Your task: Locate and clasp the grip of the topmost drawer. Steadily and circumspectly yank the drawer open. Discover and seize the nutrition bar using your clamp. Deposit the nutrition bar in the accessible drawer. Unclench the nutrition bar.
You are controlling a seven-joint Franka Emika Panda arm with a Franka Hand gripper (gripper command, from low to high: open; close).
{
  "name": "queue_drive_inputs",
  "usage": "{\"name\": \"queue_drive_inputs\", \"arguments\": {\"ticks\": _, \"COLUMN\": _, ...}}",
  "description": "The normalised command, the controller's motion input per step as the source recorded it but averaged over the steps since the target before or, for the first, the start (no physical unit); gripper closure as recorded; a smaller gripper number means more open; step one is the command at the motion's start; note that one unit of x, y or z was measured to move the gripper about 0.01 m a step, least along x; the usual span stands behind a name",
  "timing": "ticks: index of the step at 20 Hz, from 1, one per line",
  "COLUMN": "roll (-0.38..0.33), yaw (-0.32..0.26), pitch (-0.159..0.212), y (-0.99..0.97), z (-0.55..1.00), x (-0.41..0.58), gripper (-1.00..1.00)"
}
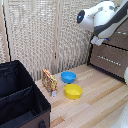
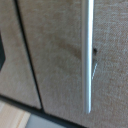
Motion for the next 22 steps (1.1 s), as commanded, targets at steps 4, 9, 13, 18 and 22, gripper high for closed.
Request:
{"name": "queue_drive_inputs", "arguments": {"ticks": 4, "roll": -0.173, "yaw": 0.000, "pitch": 0.012, "y": -0.54, "z": 0.00, "x": 0.158, "gripper": -1.00}}
{"name": "queue_drive_inputs", "arguments": {"ticks": 9, "roll": -0.126, "yaw": 0.000, "pitch": 0.013, "y": -0.53, "z": 0.01, "x": 0.082, "gripper": -1.00}}
{"name": "queue_drive_inputs", "arguments": {"ticks": 13, "roll": 0.004, "yaw": 0.000, "pitch": 0.011, "y": -0.07, "z": 0.00, "x": 0.015, "gripper": 1.00}}
{"name": "queue_drive_inputs", "arguments": {"ticks": 18, "roll": 0.000, "yaw": -0.001, "pitch": 0.000, "y": -0.01, "z": 0.00, "x": 0.054, "gripper": 1.00}}
{"name": "queue_drive_inputs", "arguments": {"ticks": 22, "roll": -0.013, "yaw": 0.000, "pitch": 0.008, "y": 0.00, "z": 0.00, "x": 0.156, "gripper": 1.00}}
